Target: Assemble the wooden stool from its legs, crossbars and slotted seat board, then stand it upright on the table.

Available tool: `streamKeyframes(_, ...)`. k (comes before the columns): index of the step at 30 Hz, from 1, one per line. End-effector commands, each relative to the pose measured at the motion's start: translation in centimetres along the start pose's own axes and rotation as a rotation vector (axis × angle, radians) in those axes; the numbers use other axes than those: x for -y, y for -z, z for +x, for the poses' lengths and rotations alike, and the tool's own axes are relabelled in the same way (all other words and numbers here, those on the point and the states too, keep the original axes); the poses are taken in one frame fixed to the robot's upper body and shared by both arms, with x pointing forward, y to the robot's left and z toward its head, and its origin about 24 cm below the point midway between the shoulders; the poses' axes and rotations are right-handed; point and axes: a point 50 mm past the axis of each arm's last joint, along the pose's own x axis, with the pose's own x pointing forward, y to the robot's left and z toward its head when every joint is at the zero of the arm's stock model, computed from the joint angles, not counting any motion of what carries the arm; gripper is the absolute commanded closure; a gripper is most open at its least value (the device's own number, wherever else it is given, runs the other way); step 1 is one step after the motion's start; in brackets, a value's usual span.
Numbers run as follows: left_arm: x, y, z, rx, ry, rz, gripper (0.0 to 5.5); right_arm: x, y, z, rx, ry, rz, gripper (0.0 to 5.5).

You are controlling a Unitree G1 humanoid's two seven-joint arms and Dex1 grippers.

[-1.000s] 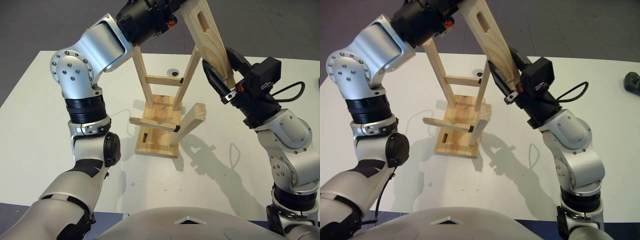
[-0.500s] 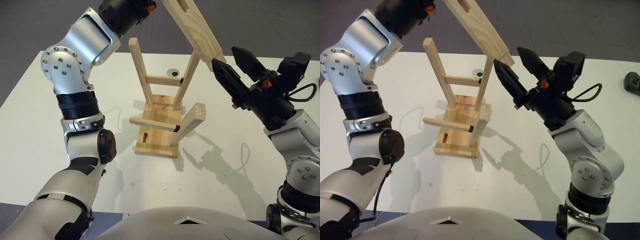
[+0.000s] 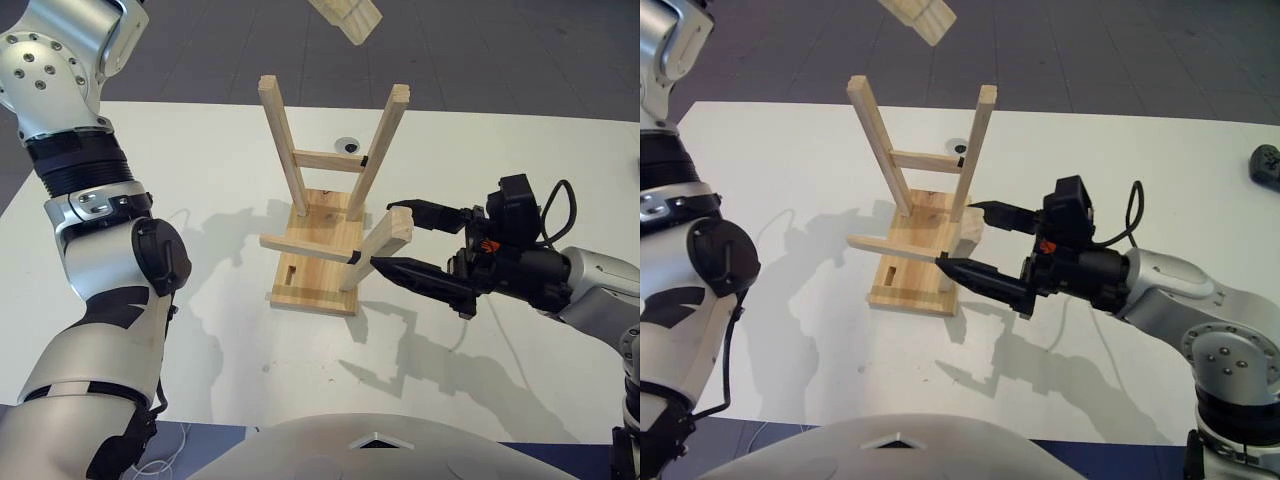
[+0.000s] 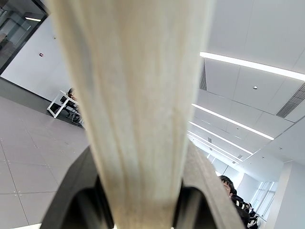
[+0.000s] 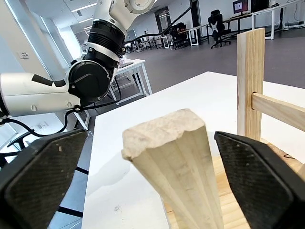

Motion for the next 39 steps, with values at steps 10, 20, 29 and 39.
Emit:
streamKeyframes(10, -0.5, 0.1, -0.2, -0.010, -0.011, -0.045, 4.45, 0.0, 0.0, 0.2, 0.000, 0.004, -0.010, 2.72)
streamKeyframes(20, -0.7, 1.2, -0.4, -0.056, -0.026, -0.016, 4.45, 1.4, 0.3, 0.3, -0.003, 0.146, -0.061, 3.01)
streamKeyframes(29, -0.1, 2.3, -1.4, -0.102, -0.073, 0.189, 4.45, 2.2, 2.2, -1.3, -0.051, 0.492, -0.169, 3.31)
streamKeyframes(39, -2.3, 5.6, -4.0, -0.270, -0.174, 0.846, 4.45, 1.0, 2.5, 0.1, -0.022, 0.551, -0.201, 3.31)
